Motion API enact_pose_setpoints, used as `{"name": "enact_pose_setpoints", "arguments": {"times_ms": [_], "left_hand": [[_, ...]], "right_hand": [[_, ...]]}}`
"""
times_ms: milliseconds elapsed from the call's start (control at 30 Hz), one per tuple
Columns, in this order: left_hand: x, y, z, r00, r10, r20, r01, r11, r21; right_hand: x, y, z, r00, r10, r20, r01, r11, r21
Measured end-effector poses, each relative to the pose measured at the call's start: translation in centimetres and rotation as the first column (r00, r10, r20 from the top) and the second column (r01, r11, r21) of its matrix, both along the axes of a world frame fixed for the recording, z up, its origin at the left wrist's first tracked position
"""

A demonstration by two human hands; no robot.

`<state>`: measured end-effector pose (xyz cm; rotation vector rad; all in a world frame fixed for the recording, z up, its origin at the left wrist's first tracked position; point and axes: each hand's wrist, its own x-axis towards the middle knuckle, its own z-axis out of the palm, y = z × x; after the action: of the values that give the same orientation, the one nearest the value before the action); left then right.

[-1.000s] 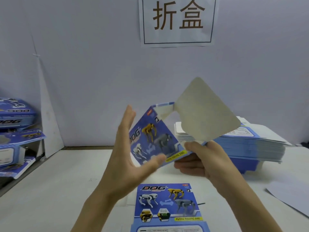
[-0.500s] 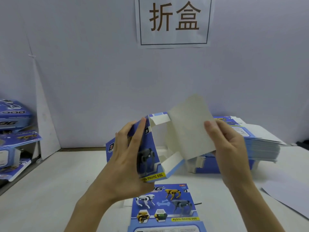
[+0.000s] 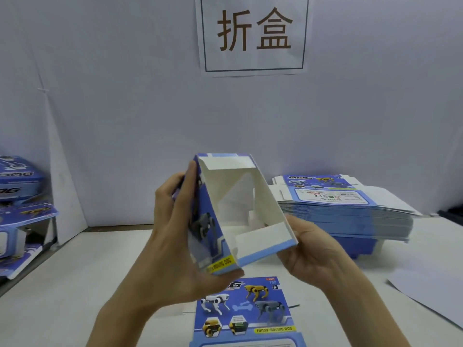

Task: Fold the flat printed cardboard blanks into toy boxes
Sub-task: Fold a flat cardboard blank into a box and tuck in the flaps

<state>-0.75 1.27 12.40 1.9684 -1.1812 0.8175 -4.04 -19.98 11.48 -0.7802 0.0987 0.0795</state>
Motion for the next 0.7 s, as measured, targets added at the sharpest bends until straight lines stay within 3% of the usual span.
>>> {"name": "enact_pose_setpoints", "arguments": {"times_ms": [100,167,300,400,567,700], "left_hand": [[0.5,1.6,-0.9,1.0,0.01,0.007,-0.01,0.999,-0.042],[0.4,1.7,-0.5,1.0,-0.009,-0.018,0.008,0.999,-0.048],[0.0,1.8,-0.7,0.996,0.029,-0.081,-0.03,1.0,-0.006],[-0.2,1.5,-0.7,0.994,0.062,-0.091,-0.06,0.998,0.024],[-0.2,1.1,-1.0,0.99,0.087,-0.108,-0.082,0.995,0.05],[-0.4,0.3,-1.5,0.986,0.157,-0.06,-0.151,0.984,0.094]], "right_hand": [[-0.3,-1.3,0.5,0.97,-0.225,0.09,0.23,0.972,-0.047],[-0.5,-1.7,0.6,0.931,-0.293,0.219,0.334,0.924,-0.184],[-0.8,-2.0,0.6,0.818,-0.371,0.439,0.553,0.719,-0.421],[-0.7,-2.0,0.3,0.716,-0.441,0.541,0.685,0.594,-0.422],[-1.0,-1.4,0.6,0.592,-0.472,0.653,0.796,0.467,-0.384],[-0.9,-1.3,0.4,0.471,-0.432,0.769,0.882,0.227,-0.413]]}}
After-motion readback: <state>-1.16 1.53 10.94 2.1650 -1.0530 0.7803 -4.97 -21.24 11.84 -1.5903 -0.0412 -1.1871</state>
